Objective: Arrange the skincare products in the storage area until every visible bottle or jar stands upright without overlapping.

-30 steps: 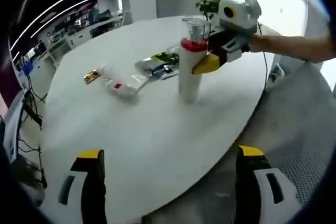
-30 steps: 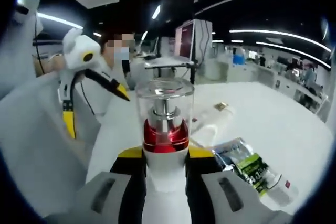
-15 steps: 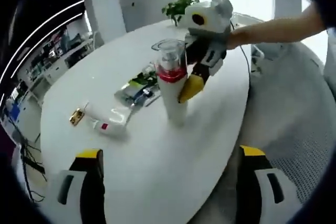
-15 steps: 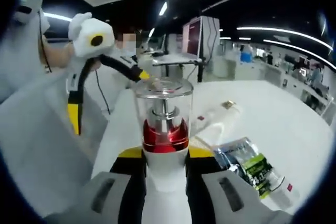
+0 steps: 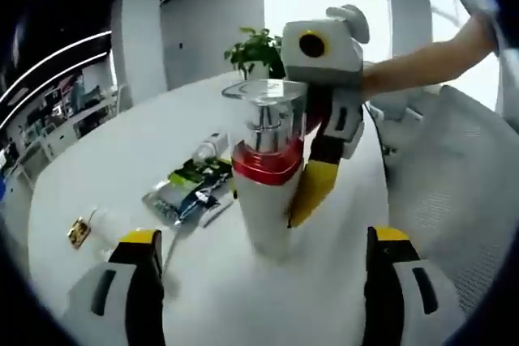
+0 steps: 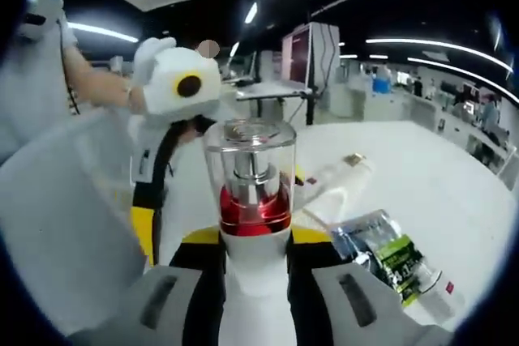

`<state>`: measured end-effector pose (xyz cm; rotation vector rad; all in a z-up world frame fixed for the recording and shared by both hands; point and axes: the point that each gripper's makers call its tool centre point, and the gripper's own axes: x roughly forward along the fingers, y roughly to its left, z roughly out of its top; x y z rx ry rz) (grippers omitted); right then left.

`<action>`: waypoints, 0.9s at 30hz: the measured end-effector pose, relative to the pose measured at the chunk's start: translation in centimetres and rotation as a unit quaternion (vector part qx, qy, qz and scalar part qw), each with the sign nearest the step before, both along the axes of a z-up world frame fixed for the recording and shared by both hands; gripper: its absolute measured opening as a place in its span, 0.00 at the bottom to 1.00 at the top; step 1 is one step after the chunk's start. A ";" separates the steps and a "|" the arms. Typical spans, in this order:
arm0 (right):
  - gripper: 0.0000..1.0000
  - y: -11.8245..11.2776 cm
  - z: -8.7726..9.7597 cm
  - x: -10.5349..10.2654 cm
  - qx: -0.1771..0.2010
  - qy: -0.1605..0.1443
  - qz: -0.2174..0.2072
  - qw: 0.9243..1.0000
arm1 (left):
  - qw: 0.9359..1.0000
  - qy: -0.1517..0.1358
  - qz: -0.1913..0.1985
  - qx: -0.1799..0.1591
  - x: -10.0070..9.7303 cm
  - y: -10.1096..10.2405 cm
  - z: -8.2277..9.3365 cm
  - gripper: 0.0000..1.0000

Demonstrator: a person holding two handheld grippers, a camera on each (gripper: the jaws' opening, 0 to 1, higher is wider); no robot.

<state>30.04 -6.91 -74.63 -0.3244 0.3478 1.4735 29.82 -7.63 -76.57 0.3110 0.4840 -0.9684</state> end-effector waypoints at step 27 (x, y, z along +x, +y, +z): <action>0.28 -1.7 0.2 0.0 -0.013 0.002 -0.004 1.000 | 0.998 0.041 -0.016 -0.041 1.6 -4.4 -2.3 0.29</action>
